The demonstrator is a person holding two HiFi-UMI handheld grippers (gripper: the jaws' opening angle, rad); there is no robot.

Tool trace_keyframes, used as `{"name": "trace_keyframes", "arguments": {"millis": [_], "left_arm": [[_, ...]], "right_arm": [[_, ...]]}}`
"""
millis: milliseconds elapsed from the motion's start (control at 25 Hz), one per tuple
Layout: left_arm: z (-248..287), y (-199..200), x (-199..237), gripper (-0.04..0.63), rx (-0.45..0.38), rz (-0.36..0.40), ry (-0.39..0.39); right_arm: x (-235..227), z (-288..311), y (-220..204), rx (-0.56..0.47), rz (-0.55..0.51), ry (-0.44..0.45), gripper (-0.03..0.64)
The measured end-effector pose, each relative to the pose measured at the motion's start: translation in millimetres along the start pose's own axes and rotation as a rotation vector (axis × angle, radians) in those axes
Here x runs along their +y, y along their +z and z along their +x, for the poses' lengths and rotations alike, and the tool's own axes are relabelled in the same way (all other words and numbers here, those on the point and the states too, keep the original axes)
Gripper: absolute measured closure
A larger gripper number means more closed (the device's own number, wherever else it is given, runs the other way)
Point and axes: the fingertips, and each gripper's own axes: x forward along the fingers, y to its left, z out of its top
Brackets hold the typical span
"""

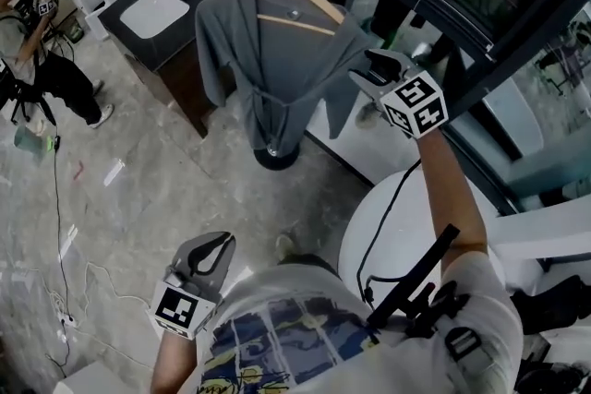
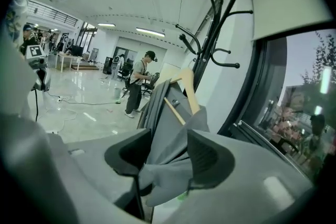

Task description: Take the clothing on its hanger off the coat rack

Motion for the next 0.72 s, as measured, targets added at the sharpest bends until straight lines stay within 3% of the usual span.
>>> {"name": "trace_keyframes", "arguments": {"millis": [280, 480, 560, 720], "left_arm": [[28, 8, 18, 0.568, 0.015, -0.017, 0.062], [35, 9, 28, 0.568, 0.028, -0.030, 0.103], [34, 8, 30, 0.569, 0.035, -0.039, 0.110], [31, 5, 35, 0.571, 0.045, -0.044, 0.116]], "right_arm": [[-63, 74, 18, 0.032, -0.008, 0.061, 0.331], [-66, 118, 13, 0.072, 0.092, 0.248, 0.314], [-59, 123, 19, 0.048, 0.112, 0.306, 0.364], [-43, 121, 27, 0.030, 0.065, 0.379, 0.603]]}}
